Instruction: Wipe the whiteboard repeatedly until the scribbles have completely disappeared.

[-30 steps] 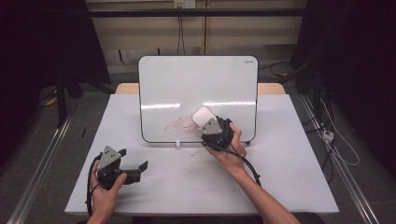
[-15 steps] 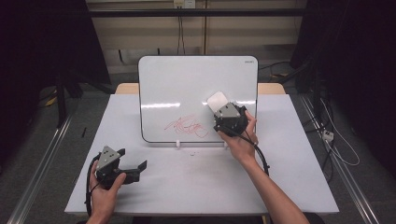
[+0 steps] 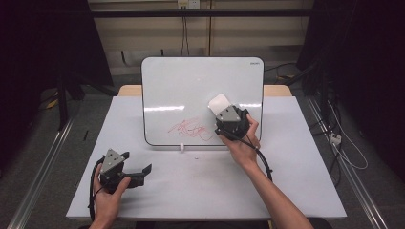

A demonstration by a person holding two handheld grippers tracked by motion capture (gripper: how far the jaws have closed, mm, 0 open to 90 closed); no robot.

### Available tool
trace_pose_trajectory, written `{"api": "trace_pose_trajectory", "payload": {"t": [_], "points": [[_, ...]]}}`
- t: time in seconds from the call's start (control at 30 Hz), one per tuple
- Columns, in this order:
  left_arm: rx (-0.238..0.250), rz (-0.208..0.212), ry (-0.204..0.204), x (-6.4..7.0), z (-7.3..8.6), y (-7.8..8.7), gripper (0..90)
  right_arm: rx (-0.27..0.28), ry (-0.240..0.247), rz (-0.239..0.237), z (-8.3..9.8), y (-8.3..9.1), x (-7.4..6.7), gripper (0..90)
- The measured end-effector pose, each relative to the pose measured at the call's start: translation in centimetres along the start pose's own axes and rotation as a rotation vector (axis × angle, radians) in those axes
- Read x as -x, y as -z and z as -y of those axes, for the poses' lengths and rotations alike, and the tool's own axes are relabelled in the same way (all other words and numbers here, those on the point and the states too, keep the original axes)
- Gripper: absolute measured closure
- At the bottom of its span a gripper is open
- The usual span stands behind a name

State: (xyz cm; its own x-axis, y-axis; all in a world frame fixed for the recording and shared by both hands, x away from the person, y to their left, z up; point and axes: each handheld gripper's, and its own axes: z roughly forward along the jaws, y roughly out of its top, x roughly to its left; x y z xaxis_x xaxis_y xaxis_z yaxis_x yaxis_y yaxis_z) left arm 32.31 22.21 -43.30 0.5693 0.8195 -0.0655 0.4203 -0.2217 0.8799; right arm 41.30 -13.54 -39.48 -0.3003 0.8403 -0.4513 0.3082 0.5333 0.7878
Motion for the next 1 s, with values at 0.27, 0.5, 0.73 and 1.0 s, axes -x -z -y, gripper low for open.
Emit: {"api": "trace_pose_trajectory", "payload": {"t": [0.27,0.5,0.73,1.0], "points": [[0.002,-0.002,-0.005,0.0,0.0,0.1,5.1,0.009,0.033,-0.013,-0.4,-0.1,-2.2,31.5],[-0.006,0.000,-0.005,0.0,0.1,0.0,5.1,0.022,0.066,-0.034,-0.4,-0.2,-4.5,31.5],[0.000,-0.002,-0.005,0.1,0.0,0.0,5.1,0.030,0.099,-0.052,-0.2,-0.1,-6.1,31.5],[-0.002,0.003,-0.002,0.1,0.1,0.0,5.1,0.030,0.120,-0.072,0.1,0.0,-7.3,31.5]]}}
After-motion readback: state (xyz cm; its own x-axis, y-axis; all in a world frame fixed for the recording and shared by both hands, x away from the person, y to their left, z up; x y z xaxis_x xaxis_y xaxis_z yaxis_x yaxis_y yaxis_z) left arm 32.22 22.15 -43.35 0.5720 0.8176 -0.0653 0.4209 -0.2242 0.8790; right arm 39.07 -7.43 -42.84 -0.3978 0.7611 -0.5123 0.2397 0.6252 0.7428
